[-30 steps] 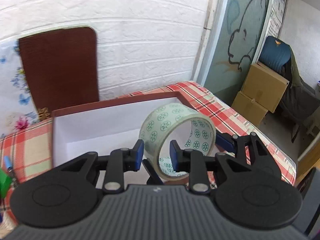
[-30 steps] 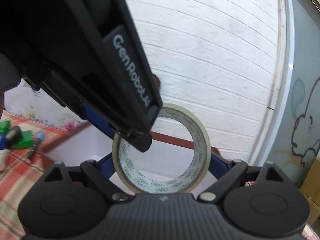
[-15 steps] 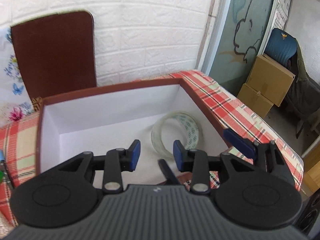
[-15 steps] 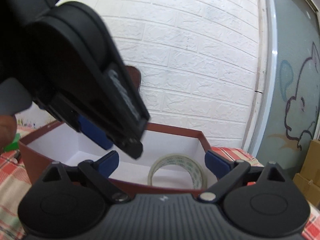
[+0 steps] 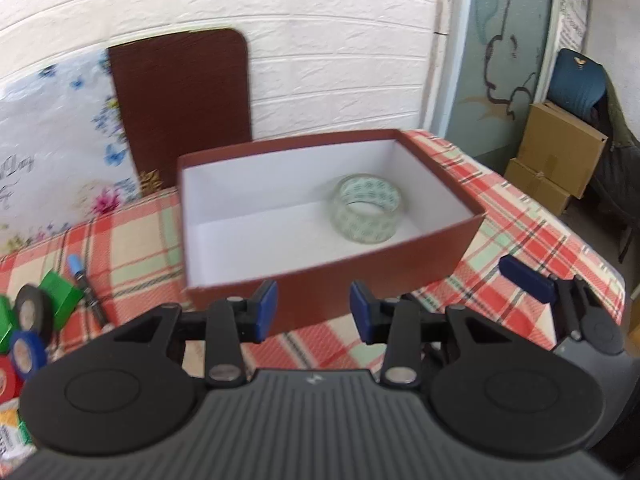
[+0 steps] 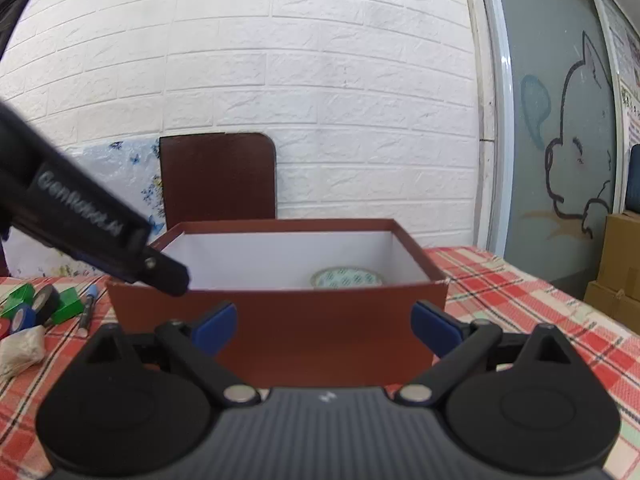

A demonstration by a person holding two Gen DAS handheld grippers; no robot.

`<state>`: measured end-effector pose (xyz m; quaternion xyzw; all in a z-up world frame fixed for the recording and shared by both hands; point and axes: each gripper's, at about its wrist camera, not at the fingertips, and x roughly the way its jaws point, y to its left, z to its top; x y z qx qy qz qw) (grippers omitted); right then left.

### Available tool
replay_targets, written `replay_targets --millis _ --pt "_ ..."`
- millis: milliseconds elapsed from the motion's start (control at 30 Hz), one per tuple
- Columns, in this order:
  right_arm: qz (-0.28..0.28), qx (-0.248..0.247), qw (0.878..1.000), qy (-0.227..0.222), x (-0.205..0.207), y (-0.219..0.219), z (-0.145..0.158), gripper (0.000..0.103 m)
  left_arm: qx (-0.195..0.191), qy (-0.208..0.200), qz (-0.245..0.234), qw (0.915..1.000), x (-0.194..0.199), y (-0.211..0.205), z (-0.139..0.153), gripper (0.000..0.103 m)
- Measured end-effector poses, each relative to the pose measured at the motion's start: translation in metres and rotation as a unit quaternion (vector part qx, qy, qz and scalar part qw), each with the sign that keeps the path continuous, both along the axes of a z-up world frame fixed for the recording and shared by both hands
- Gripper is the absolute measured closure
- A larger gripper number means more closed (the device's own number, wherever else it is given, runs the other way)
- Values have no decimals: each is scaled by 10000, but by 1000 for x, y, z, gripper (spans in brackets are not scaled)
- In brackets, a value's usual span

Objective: Organize objects
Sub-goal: 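Carry the clear tape roll with both grippers into the brown box and release, then move both grippers to the snack bag and grasp it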

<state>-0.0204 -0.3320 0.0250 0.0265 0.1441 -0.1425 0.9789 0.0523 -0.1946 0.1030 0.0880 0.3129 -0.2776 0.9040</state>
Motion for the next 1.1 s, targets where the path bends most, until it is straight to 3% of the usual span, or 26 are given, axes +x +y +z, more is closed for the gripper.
replay_targets --millis 300,633,867,1033,1100 --pt "604 -31 9976 345 -7 53 5 6 180 19 925 9955 -6 74 -15 60" --pt "1631 -403 9840 585 2 144 14 6 68 65 2019 9794 -8 181 -32 56" --pt "2534 -623 9610 917 5 210 1 6 52 320 3050 9518 -10 283 -67 56" --pt "3345 -806 9308 1231 11 258 -14 11 381 9 3896 9202 -5 346 -101 56" --pt "3662 -840 9177 1289 18 280 -18 15 439 -294 4133 9091 -6 364 -122 45"
